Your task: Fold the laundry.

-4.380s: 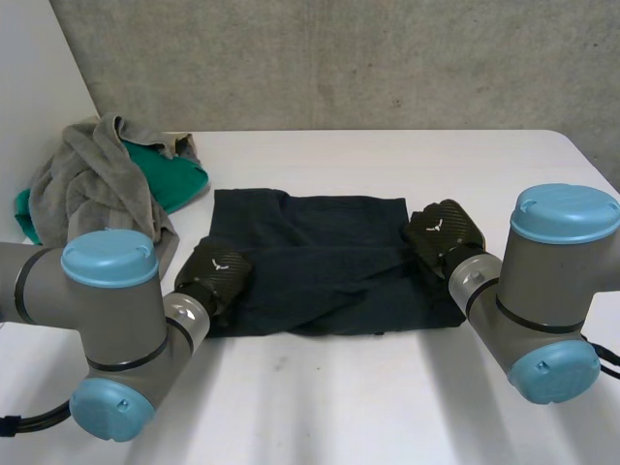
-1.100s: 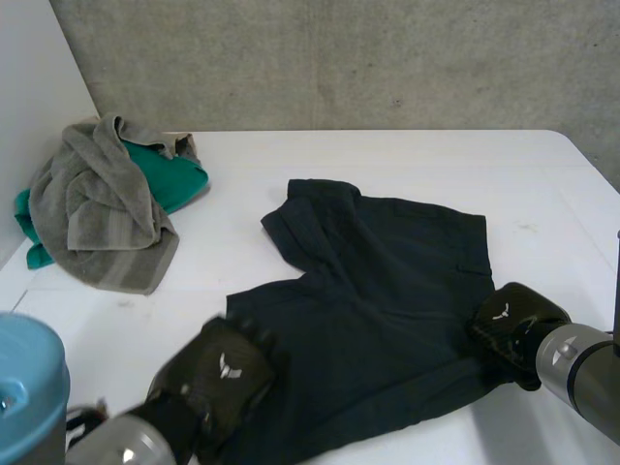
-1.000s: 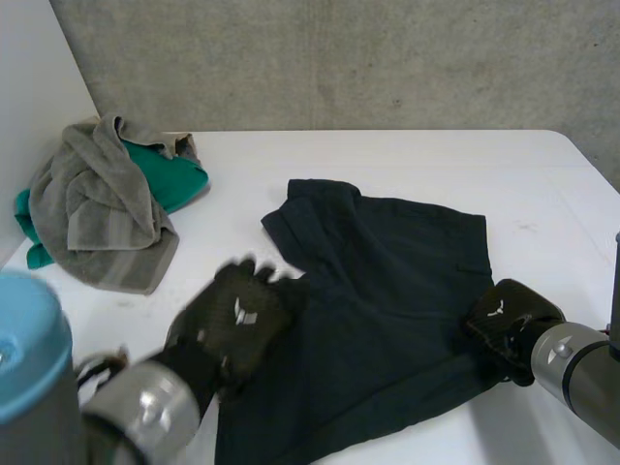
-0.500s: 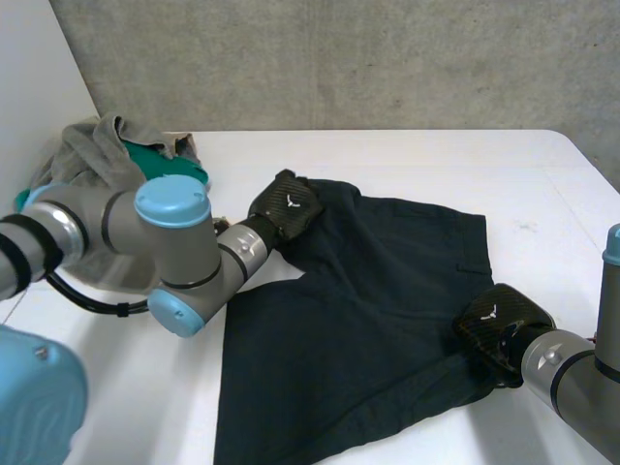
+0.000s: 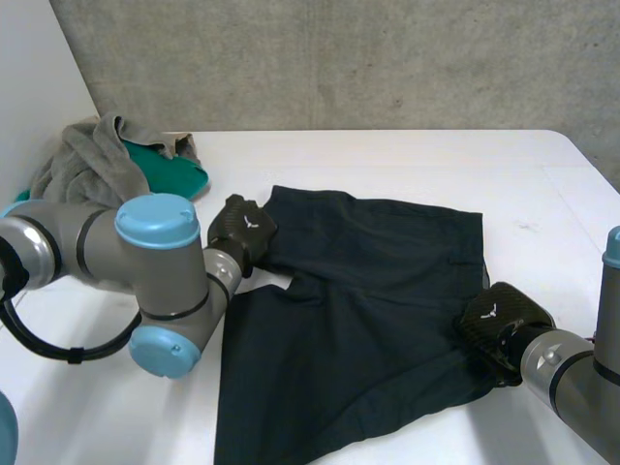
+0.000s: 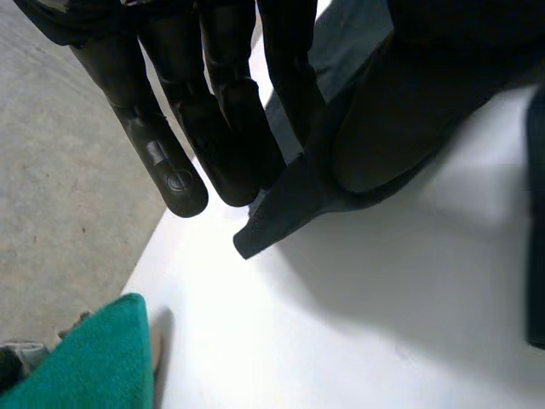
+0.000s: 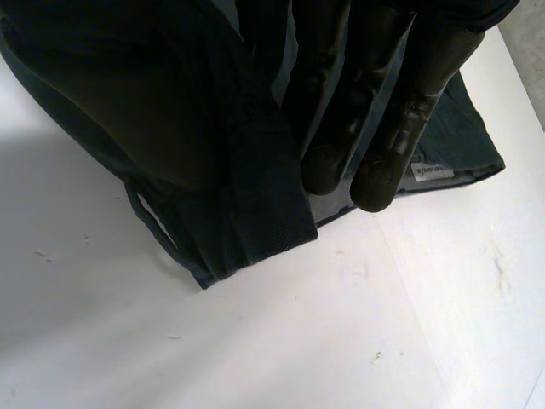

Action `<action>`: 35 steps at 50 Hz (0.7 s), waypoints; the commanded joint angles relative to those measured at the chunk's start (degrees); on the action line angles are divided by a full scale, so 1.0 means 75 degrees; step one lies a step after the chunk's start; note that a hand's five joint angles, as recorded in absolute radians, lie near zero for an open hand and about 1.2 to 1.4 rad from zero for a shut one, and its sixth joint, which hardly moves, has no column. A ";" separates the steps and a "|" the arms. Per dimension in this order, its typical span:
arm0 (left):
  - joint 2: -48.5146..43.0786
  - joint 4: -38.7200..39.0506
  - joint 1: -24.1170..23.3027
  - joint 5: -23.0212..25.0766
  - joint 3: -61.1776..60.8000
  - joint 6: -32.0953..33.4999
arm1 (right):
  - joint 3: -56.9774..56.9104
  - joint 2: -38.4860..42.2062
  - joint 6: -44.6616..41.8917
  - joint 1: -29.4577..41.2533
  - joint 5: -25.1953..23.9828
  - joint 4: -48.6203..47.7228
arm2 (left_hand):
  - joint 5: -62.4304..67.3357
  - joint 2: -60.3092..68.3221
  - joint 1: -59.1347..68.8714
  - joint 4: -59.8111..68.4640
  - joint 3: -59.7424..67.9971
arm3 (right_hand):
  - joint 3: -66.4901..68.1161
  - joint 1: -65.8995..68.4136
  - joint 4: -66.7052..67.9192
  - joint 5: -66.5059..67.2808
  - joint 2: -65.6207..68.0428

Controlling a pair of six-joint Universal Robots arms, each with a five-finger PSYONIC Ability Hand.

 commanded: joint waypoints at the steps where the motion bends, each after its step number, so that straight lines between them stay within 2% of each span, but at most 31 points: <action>1: -0.0013 -0.0024 -0.0168 -0.0051 -0.0123 -0.0080 | -0.0007 -0.0003 0.0013 0.0029 0.0008 -0.0125 | 0.1834 0.1550 0.2007 0.1527 0.1594 | 0.1539 0.3072 0.1562 0.1749 0.1666; 5: -0.0013 -0.0047 -0.0168 -0.0215 -0.0123 -0.0068 | 0.0005 0.0008 0.0106 -0.0006 0.0020 -0.0136 | 0.1834 0.1550 0.2007 0.1527 0.1594 | 0.1539 0.3072 0.1562 0.1749 0.1666; 10: -0.0014 -0.0258 -0.0133 -0.1023 0.0040 0.0002 | -0.0007 -0.0003 0.0399 -0.0018 0.0020 -0.0148 | 0.1834 0.1550 0.2007 0.1527 0.1594 | 0.1539 0.3072 0.1562 0.1749 0.1666; 14: -0.0013 -0.0445 -0.0180 -0.1142 0.0099 -0.0080 | -0.0019 -0.0003 0.0423 -0.0006 0.0020 -0.0148 | 0.1438 0.1153 0.1611 0.1130 0.1197 | 0.1539 0.3072 0.1562 0.1749 0.1666; 15: -0.0013 -0.0457 -0.0192 -0.1130 0.0088 -0.0092 | -0.0019 -0.0003 0.0423 -0.0006 0.0020 -0.0160 | 0.0701 0.0416 0.0874 0.0394 0.0460 | 0.1539 0.3072 0.1562 0.1749 0.1666; 16: -0.0013 -0.0480 -0.0238 -0.1083 0.0064 -0.0115 | -0.0019 -0.0003 0.0446 0.0006 0.0009 -0.0171 | -0.2104 -0.2389 -0.1931 -0.2411 -0.2345 | 0.1539 0.3072 0.1562 0.1749 0.1666; 18: 0.0010 -0.0492 -0.0344 -0.1025 0.0076 -0.0185 | -0.0030 -0.0003 0.0516 0.0017 0.0020 -0.0241 | -0.5638 -0.5922 -0.5465 -0.5945 -0.5878 | 0.1539 0.3072 0.1562 0.1749 0.1666; 19: 0.0033 -0.0504 -0.0379 -0.0989 0.0076 -0.0243 | -0.0042 -0.0003 0.0563 0.0017 0.0020 -0.0288 | -0.6653 -0.6937 -0.6480 -0.6960 -0.6894 | 0.1539 0.3072 0.1562 0.1749 0.1666; 20: 0.0184 -0.0539 -0.0426 -0.0954 0.0053 -0.0383 | -0.0042 -0.0003 0.0621 0.0017 0.0020 -0.0323 | -0.6907 -0.7192 -0.6734 -0.7214 -0.7148 | 0.1539 0.3072 0.1562 0.1749 0.1666; 23: 0.0629 -0.0609 -0.0391 -0.0954 -0.0029 -0.0700 | -0.0101 -0.0003 0.0996 0.0006 -0.0003 -0.0604 | -0.6932 -0.7217 -0.6759 -0.7239 -0.7173 | 0.1539 0.3072 0.1562 0.1749 0.1666; 30: 0.2153 -0.1417 -0.0180 -0.0802 -0.0837 -0.2305 | -0.0276 0.0254 0.2004 -0.0018 -0.0109 -0.0792 | -0.6753 -0.7038 -0.6580 -0.7061 -0.6994 | 0.1539 0.3072 0.1562 0.1749 0.1666; 35: 0.3475 -0.2131 -0.0215 -0.0229 -0.2182 -0.3394 | -0.0370 0.0395 0.2496 -0.0041 -0.0214 -0.0816 | -0.5278 -0.5562 -0.5105 -0.5585 -0.5518 | 0.1539 0.3072 0.1562 0.1749 0.1666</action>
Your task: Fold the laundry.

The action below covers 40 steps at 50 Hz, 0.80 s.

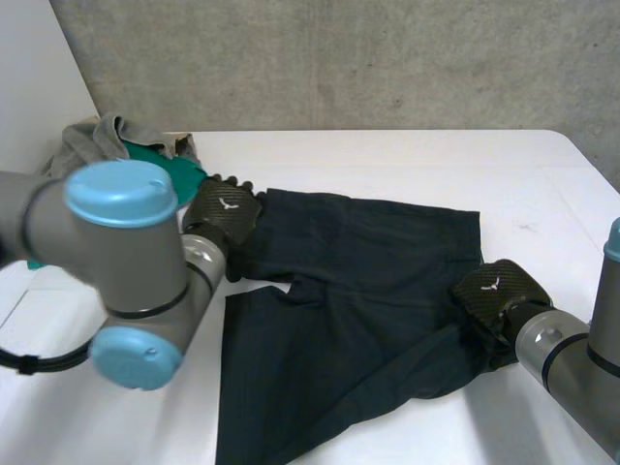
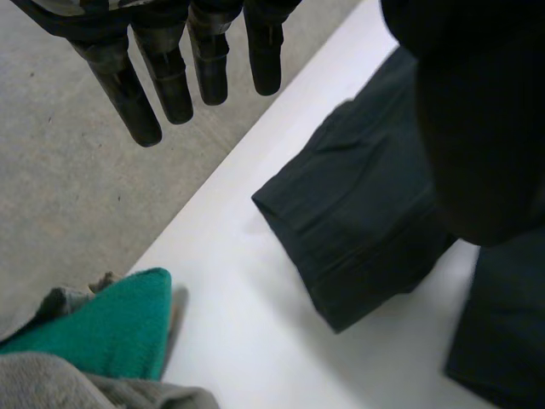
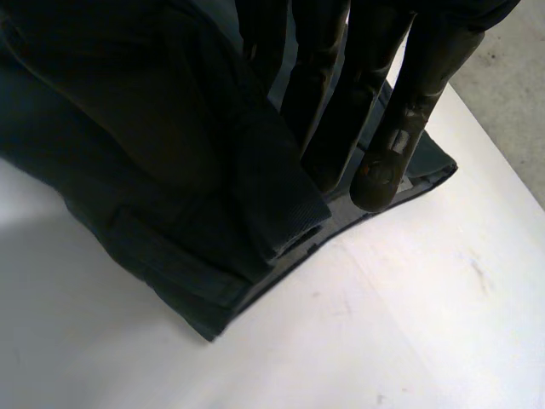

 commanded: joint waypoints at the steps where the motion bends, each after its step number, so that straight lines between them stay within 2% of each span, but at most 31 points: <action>1: 0.1842 -0.1010 0.0033 0.0684 -0.1770 -0.1552 | -0.0153 0.0260 0.0906 -0.0122 -0.0178 -0.0052 | 0.1874 0.1773 0.1867 0.1816 0.1773 | 0.1539 0.3038 0.1562 0.1749 0.1666; 5: 0.2534 -0.1327 -0.0084 0.1012 -0.2872 -0.1928 | -0.0200 0.0249 0.1305 -0.0474 -0.0319 -0.0064 | 0.2258 0.2157 0.2251 0.2200 0.2157 | 0.1539 0.3038 0.1562 0.1749 0.1666; 11: 0.3016 -0.1503 -0.0634 0.1024 -0.3915 -0.2256 | -0.0270 0.0331 0.1575 -0.0662 -0.0530 -0.0064 | 0.2258 0.2157 0.2251 0.2200 0.2157 | 0.1539 0.3038 0.1562 0.1749 0.1666; 18: 0.2923 -0.1515 -0.0799 0.0989 -0.4233 -0.2772 | -0.0294 0.0389 0.1575 -0.0662 -0.0530 -0.0076 | 0.2213 0.2113 0.2206 0.2155 0.2112 | 0.1539 0.3038 0.1562 0.1749 0.1666; 26: 0.1916 -0.1479 -0.0800 0.0977 -0.4034 -0.2866 | -0.0270 0.0389 0.1575 -0.0674 -0.0519 -0.0111 | 0.2458 0.2358 0.2451 0.2400 0.2357 | 0.1539 0.3038 0.1562 0.1749 0.1666; 29: 0.1493 -0.1515 -0.0823 0.0966 -0.3917 -0.2866 | -0.0247 0.0389 0.1564 -0.0732 -0.0518 -0.0181 | 0.3397 0.3296 0.3390 0.3339 0.3296 | 0.1539 0.3038 0.1562 0.1749 0.1666; 30: 0.1411 -0.1503 -0.0834 0.0954 -0.3882 -0.2866 | -0.0247 0.0389 0.1564 -0.0755 -0.0518 -0.0181 | 0.5311 0.5211 0.5304 0.5253 0.5210 | 0.1539 0.3038 0.1562 0.1749 0.1666; 33: 0.1411 -0.1409 -0.0870 0.0896 -0.3858 -0.2831 | -0.0235 0.0389 0.1470 -0.0802 -0.0530 -0.0181 | 0.8528 0.8427 0.8521 0.8470 0.8427 | 0.1539 0.3038 0.1562 0.1749 0.1666; 37: 0.1434 -0.1187 -0.0905 0.0696 -0.3449 -0.2702 | -0.0293 0.0366 0.1283 -0.0721 -0.0565 -0.0123 | 0.8736 0.8636 0.8729 0.8679 0.8635 | 0.1539 0.3038 0.1562 0.1749 0.1666; 40: 0.1306 -0.0661 -0.0858 0.0626 -0.2864 -0.2282 | -0.0340 0.0296 0.0758 -0.0674 -0.0565 -0.0192 | 0.8736 0.8636 0.8729 0.8679 0.8635 | 0.1539 0.3038 0.1562 0.1749 0.1666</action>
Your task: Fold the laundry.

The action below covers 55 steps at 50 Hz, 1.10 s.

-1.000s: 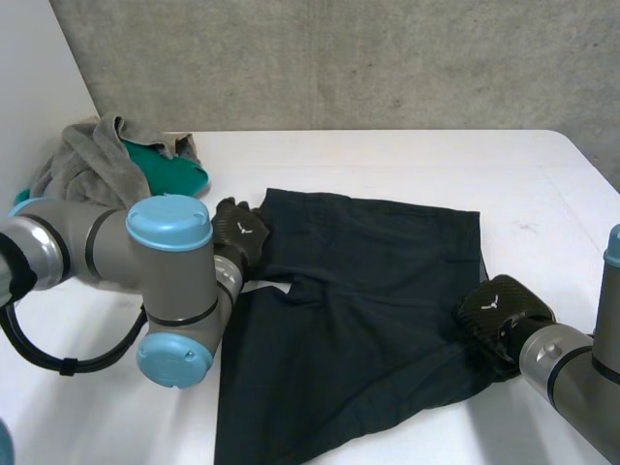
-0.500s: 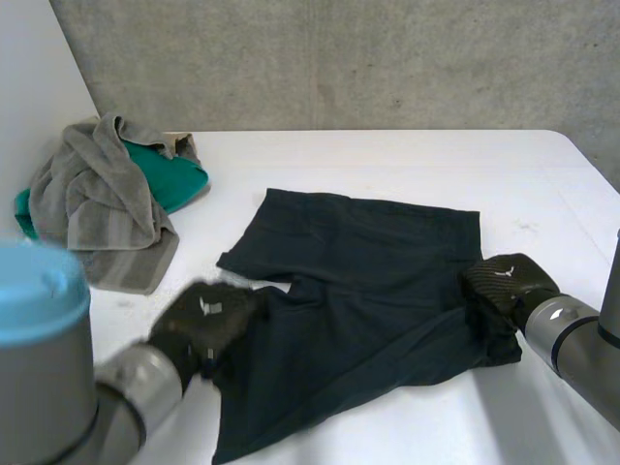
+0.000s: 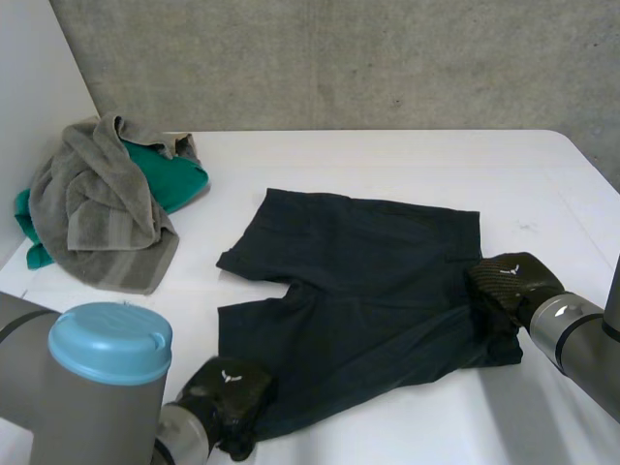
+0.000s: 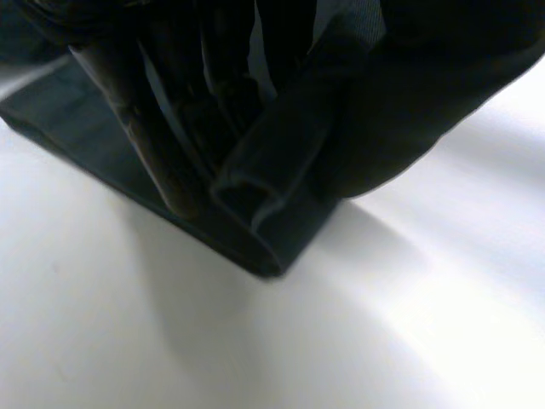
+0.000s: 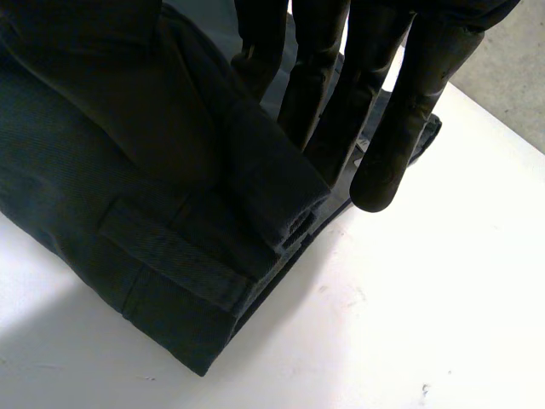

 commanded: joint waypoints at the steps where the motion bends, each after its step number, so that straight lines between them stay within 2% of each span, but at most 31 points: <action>1: -0.0175 0.0869 0.0043 -0.0214 0.1035 0.0694 | -0.0097 -0.0088 -0.0826 0.0090 -0.0013 -0.0051 | 0.1774 0.1860 0.1951 0.1548 0.1618 | 0.1539 0.3038 0.1562 0.1749 0.1665; 7: -0.1475 0.2650 0.0136 -0.0682 0.3015 0.2709 | -0.0623 0.0041 -0.1822 0.0102 0.0069 -0.0846 | 0.1774 0.1860 0.1951 0.1548 0.1618 | 0.1539 0.3038 0.1562 0.1749 0.1665; 10: -0.2269 0.3538 0.0300 -0.0742 0.4149 0.3750 | -0.1091 0.0426 -0.2022 0.0195 0.0093 -0.1643 | 0.1774 0.1860 0.1951 0.1548 0.1618 | 0.1539 0.3038 0.1562 0.1749 0.1665; 14: -0.3522 0.4570 0.0640 -0.0649 0.5578 0.4677 | -0.2028 0.1363 -0.2105 0.0336 0.0245 -0.2487 | 0.1774 0.1860 0.1951 0.1548 0.1618 | 0.1539 0.3038 0.1562 0.1749 0.1665; 17: -0.4554 0.5052 0.0687 -0.0403 0.6774 0.4856 | -0.2907 0.2219 -0.2280 0.0395 0.0514 -0.2956 | 0.1774 0.1860 0.1951 0.1548 0.1618 | 0.1539 0.3038 0.1562 0.1749 0.1665; 20: -0.5166 0.5113 0.0722 -0.0133 0.7515 0.4856 | -0.3807 0.3118 -0.2607 0.0395 0.0690 -0.3296 | 0.1774 0.1860 0.1951 0.1548 0.1618 | 0.1539 0.3038 0.1562 0.1749 0.1665; 26: -0.6514 0.5160 0.0851 0.0243 0.9005 0.4856 | -0.5064 0.4527 -0.3346 0.0383 0.0608 -0.3707 | 0.1774 0.1860 0.1951 0.1548 0.1618 | 0.1539 0.3038 0.1562 0.1749 0.1665; 27: -0.6632 0.5183 0.0875 0.0254 0.9110 0.4856 | -0.5309 0.4854 -0.3440 0.0383 0.0608 -0.3847 | 0.1022 0.1108 0.1199 0.0796 0.0866 | -0.0718 0.0781 -0.0695 -0.0507 -0.0592; 28: -0.6737 0.5195 0.0886 0.0266 0.9193 0.4856 | -0.5416 0.4985 -0.3441 0.0383 0.0608 -0.3929 | -0.0584 -0.0499 -0.0408 -0.0810 -0.0740 | -0.2783 -0.1284 -0.2760 -0.2573 -0.2657; 29: -0.6866 0.5218 0.0898 0.0278 0.9275 0.4856 | -0.5510 0.5102 -0.3452 0.0383 0.0620 -0.3988 | -0.4664 -0.4578 -0.4487 -0.4889 -0.4820 | -0.5002 -0.3503 -0.4979 -0.4792 -0.4876; 30: -0.6879 0.5242 0.0898 0.0278 0.9276 0.4845 | -0.5592 0.5196 -0.3441 0.0383 0.0643 -0.4047 | -0.6903 -0.6817 -0.6726 -0.7128 -0.7059 | -0.7355 -0.5856 -0.7333 -0.7145 -0.7230; 31: -0.6891 0.5277 0.0898 0.0255 0.9264 0.4845 | -0.5639 0.5267 -0.3417 0.0383 0.0632 -0.4163 | -0.7559 -0.7474 -0.7383 -0.7785 -0.7715 | -0.7794 -0.6295 -0.7772 -0.7584 -0.7668; 36: -0.6494 0.5371 0.0805 0.0149 0.8726 0.4821 | -0.5371 0.4812 -0.2810 0.0395 0.0702 -0.4188 | -0.7559 -0.7474 -0.7383 -0.7785 -0.7715 | -0.7794 -0.6295 -0.7772 -0.7584 -0.7668; 41: -0.5009 0.5394 0.0688 0.0055 0.7078 0.4331 | -0.4434 0.3290 -0.1579 0.0301 0.0632 -0.3733 | -0.7559 -0.7474 -0.7383 -0.7785 -0.7715 | -0.7794 -0.6295 -0.7772 -0.7584 -0.7668; 46: -0.3669 0.5324 0.0535 0.0020 0.5528 0.3674 | -0.3661 0.1941 -0.0653 0.0289 0.0375 -0.1802 | -0.7559 -0.7474 -0.7383 -0.7785 -0.7715 | -0.7794 -0.6295 -0.7772 -0.7584 -0.7668; 50: -0.2826 0.5277 0.0500 -0.0062 0.4333 0.3240 | -0.3274 0.1646 0.0003 0.0266 0.0269 0.0108 | -0.7559 -0.7474 -0.7383 -0.7785 -0.7715 | -0.7794 -0.6295 -0.7772 -0.7584 -0.7668; 53: -0.2193 0.5265 0.0488 -0.0074 0.3465 0.2959 | -0.2969 0.1635 0.0332 0.0196 0.0210 0.0709 | -0.7559 -0.7474 -0.7383 -0.7785 -0.7715 | -0.7449 -0.5950 -0.7426 -0.7239 -0.7323; 55: -0.1947 0.5265 0.0488 -0.0074 0.3044 0.2807 | -0.2781 0.1658 0.0380 0.0102 0.0210 0.0617 | -0.7559 -0.7474 -0.7383 -0.7785 -0.7715 | -0.7290 -0.5791 -0.7267 -0.7080 -0.7164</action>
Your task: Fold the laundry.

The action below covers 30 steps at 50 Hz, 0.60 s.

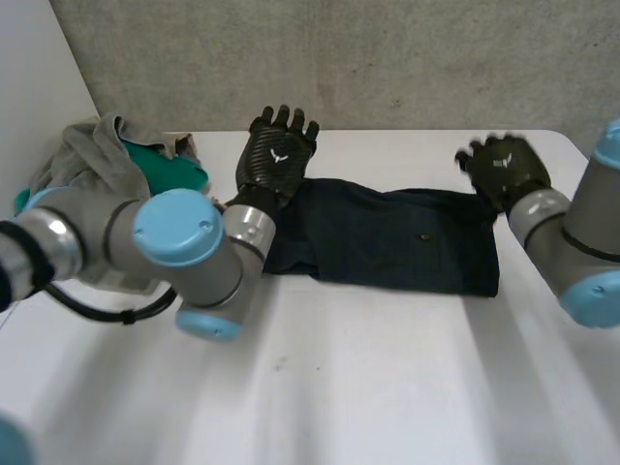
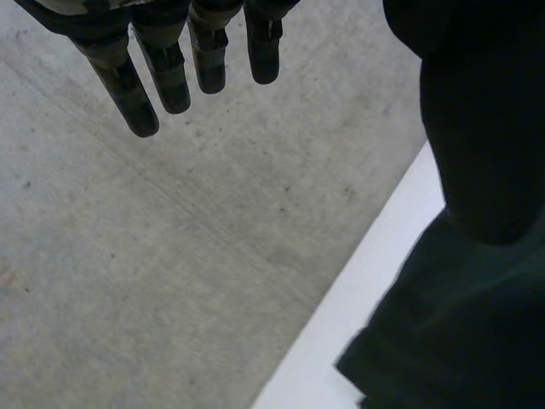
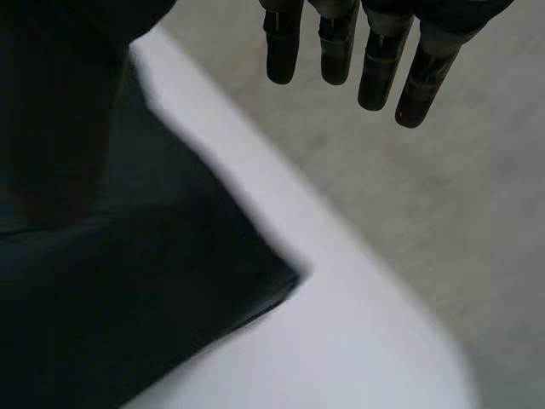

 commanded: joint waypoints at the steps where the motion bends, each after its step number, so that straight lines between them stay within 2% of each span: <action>1: 0.1278 -0.0041 -0.0042 -0.0053 -0.1941 -0.0694 | 0.0794 -0.0044 0.0656 -0.0214 -0.0106 0.1255 | -0.0347 -0.0212 -0.0100 -0.0224 -0.0279 | 0.0281 0.0369 0.0140 0.0088 0.0238; 4: 0.1349 -0.0041 -0.0077 -0.0053 -0.2211 -0.0788 | 0.0971 0.0248 0.0632 -0.0214 -0.0060 0.0715 | -0.0347 -0.0212 -0.0100 -0.0224 -0.0279 | 0.0527 0.0616 0.0386 0.0335 0.0485; 9: 0.1337 -0.0064 -0.0124 -0.0065 -0.2305 -0.0776 | 0.0901 0.1022 0.0434 -0.0238 0.0069 -0.0352 | -0.0347 -0.0212 -0.0100 -0.0224 -0.0279 | 0.2657 0.2745 0.2516 0.2464 0.2614; 11: 0.1384 -0.0064 -0.0147 -0.0065 -0.2305 -0.0788 | 0.0796 0.1257 0.0176 -0.0273 0.0128 -0.0493 | -0.0347 -0.0212 -0.0100 -0.0224 -0.0279 | 0.5070 0.5158 0.4929 0.4877 0.5027; 12: 0.1396 -0.0064 -0.0147 -0.0065 -0.2305 -0.0788 | 0.0726 0.1280 0.0048 -0.0319 0.0209 -0.0551 | -0.0347 -0.0212 -0.0100 -0.0224 -0.0279 | 0.8981 0.9069 0.8840 0.8788 0.8938; 17: 0.1687 -0.0181 -0.0159 -0.0111 -0.2352 -0.0788 | 0.0901 0.0965 -0.0094 -0.0834 0.0386 -0.0622 | -0.0347 -0.0212 -0.0100 -0.0224 -0.0279 | 0.9020 0.9109 0.8880 0.8828 0.8978; 21: 0.2004 -0.0322 -0.0171 -0.0123 -0.2434 -0.0811 | 0.1322 0.0123 -0.0234 -0.1081 0.0210 -0.0693 | -0.0347 -0.0212 -0.0100 -0.0224 -0.0279 | 0.9020 0.9109 0.8880 0.8828 0.8978; 22: 0.2051 -0.0345 -0.0171 -0.0123 -0.2458 -0.0823 | 0.1439 -0.0239 -0.0432 -0.1139 0.0129 -0.0681 | -0.0347 -0.0212 -0.0100 -0.0224 -0.0279 | 0.9020 0.9109 0.8880 0.8828 0.8978; 27: 0.2403 -0.0369 -0.0194 -0.0123 -0.2715 -0.0835 | 0.1546 -0.0629 -0.1521 -0.1374 0.0034 -0.0669 | -0.0347 -0.0212 -0.0100 -0.0224 -0.0279 | 0.9020 0.9109 0.8880 0.8828 0.8978; 30: 0.2497 -0.0369 -0.0194 -0.0123 -0.2856 -0.0846 | 0.1429 -0.0700 -0.2785 -0.1421 0.0011 -0.0728 | -0.0347 -0.0212 -0.0100 -0.0224 -0.0279 | 0.9020 0.9109 0.8880 0.8828 0.8978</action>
